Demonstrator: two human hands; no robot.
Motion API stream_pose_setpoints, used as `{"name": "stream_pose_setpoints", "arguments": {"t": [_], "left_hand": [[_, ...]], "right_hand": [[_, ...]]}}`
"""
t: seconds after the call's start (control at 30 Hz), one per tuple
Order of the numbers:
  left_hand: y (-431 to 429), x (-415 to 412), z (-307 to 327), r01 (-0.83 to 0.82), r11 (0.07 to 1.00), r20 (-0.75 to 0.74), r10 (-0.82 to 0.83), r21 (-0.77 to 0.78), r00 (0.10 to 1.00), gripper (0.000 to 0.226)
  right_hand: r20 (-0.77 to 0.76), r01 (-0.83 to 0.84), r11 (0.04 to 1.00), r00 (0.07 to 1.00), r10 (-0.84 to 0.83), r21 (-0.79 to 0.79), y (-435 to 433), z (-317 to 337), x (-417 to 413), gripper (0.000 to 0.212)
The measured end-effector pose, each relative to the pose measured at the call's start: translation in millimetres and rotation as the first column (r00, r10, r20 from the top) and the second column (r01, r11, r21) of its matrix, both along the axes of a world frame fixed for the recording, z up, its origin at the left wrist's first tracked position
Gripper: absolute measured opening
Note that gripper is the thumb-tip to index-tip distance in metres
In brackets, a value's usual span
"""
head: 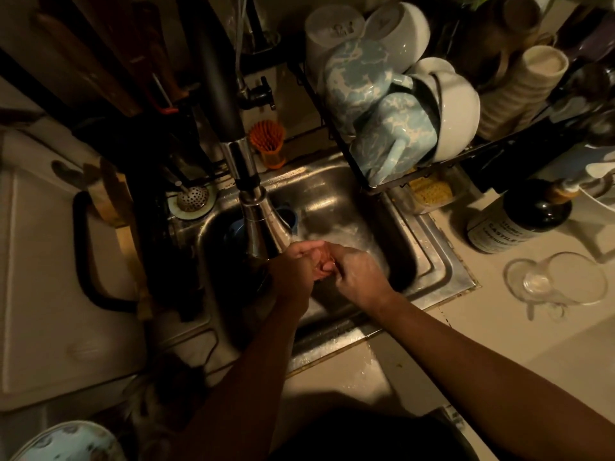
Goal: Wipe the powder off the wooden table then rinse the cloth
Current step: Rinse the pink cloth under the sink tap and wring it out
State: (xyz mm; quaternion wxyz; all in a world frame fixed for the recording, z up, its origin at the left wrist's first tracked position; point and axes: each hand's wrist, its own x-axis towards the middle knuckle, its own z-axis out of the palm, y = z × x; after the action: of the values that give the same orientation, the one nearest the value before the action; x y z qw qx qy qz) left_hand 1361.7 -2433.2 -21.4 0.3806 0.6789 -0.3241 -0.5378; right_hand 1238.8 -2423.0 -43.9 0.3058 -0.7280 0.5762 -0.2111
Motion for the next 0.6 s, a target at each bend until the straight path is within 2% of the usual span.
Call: {"name": "stream_pose_setpoints", "arguments": {"t": [0.07, 0.13, 0.2, 0.27, 0.3, 0.4, 0.47, 0.5, 0.53, 0.57, 0.6], "left_hand": [[-2, 2, -5, 0.012, 0.998, -0.093, -0.007, 0.054, 0.996, 0.028], [-2, 4, -9, 0.030, 0.996, -0.143, -0.019, 0.078, 0.989, 0.030], [-3, 4, -11, 0.032, 0.997, -0.137, -0.022, 0.072, 0.990, 0.026], [-6, 4, -14, -0.029, 0.995, -0.122, 0.041, 0.093, 0.992, 0.025], [-5, 3, -12, -0.063, 0.992, -0.126, 0.076, 0.106, 0.989, 0.022], [0, 2, -7, -0.103, 0.990, -0.237, 0.122, 0.092, 0.964, 0.015], [8, 5, -3, -0.028, 0.997, -0.280, 0.046, 0.068, 0.959, 0.016], [12, 9, 1, 0.033, 0.999, -0.238, -0.024, 0.032, 0.971, 0.015], [15, 14, -2, 0.108, 0.993, -0.115, -0.114, -0.052, 0.987, 0.016], [16, 21, -3, 0.220, 0.961, 0.092, -0.207, -0.167, 0.974, 0.020], [15, 27, -4, 0.350, 0.903, 0.317, -0.266, -0.248, 0.910, 0.030]], "right_hand": [[-0.063, -0.030, 0.999, 0.998, 0.031, 0.014, -1, -3, -5, 0.049], [-0.035, 0.005, 1.000, 0.999, -0.004, 0.028, 0, -5, -7, 0.045], [0.091, 0.158, 0.986, 0.982, -0.163, 0.062, 2, -7, -4, 0.038], [0.240, 0.353, 0.924, 0.894, -0.379, 0.144, 4, -8, 1, 0.041], [0.299, 0.396, 0.901, 0.851, -0.432, 0.175, 5, -9, 3, 0.046], [0.397, 0.268, 0.924, 0.843, -0.362, 0.274, 8, -6, 4, 0.070], [0.404, 0.177, 0.931, 0.863, -0.302, 0.318, 8, -4, 0, 0.073], [0.407, 0.176, 0.932, 0.862, -0.302, 0.317, 6, -4, -3, 0.068], [0.408, 0.194, 0.931, 0.857, -0.314, 0.308, 5, -4, -7, 0.060], [0.401, 0.210, 0.931, 0.857, -0.323, 0.300, 3, -2, -11, 0.053], [0.388, 0.210, 0.932, 0.865, -0.318, 0.296, 2, 1, -15, 0.048]]}}
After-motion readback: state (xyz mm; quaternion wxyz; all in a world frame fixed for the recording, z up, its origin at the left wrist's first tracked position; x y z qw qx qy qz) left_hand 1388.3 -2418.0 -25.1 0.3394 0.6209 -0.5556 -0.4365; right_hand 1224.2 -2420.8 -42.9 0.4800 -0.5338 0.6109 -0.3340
